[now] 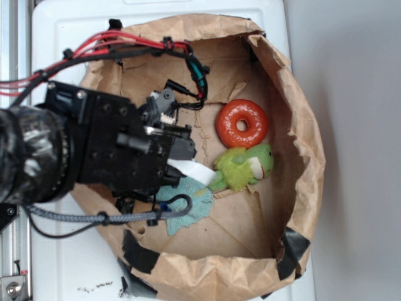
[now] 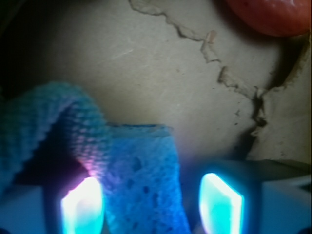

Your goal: Grab the blue sponge.

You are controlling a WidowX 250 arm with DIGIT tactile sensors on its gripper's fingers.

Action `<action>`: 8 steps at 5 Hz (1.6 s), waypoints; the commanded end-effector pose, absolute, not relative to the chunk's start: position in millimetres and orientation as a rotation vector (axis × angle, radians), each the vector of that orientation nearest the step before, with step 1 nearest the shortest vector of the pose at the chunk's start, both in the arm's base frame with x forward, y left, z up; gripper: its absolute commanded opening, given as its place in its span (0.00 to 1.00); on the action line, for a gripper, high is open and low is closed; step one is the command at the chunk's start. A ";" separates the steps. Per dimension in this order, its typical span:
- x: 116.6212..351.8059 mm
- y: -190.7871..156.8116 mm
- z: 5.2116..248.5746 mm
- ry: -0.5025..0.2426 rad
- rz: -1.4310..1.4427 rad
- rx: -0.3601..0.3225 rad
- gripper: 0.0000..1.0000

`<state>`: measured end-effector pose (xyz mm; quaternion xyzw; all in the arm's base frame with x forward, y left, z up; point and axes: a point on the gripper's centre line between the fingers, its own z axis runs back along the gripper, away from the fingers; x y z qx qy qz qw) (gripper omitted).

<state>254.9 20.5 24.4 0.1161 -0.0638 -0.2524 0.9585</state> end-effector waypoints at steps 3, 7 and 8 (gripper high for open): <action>278.0 51.9 77.9 -0.166 -0.284 0.182 0.00; 281.2 46.5 138.7 -0.147 -0.099 0.196 0.00; 282.2 41.0 149.1 -0.127 -0.063 0.196 0.00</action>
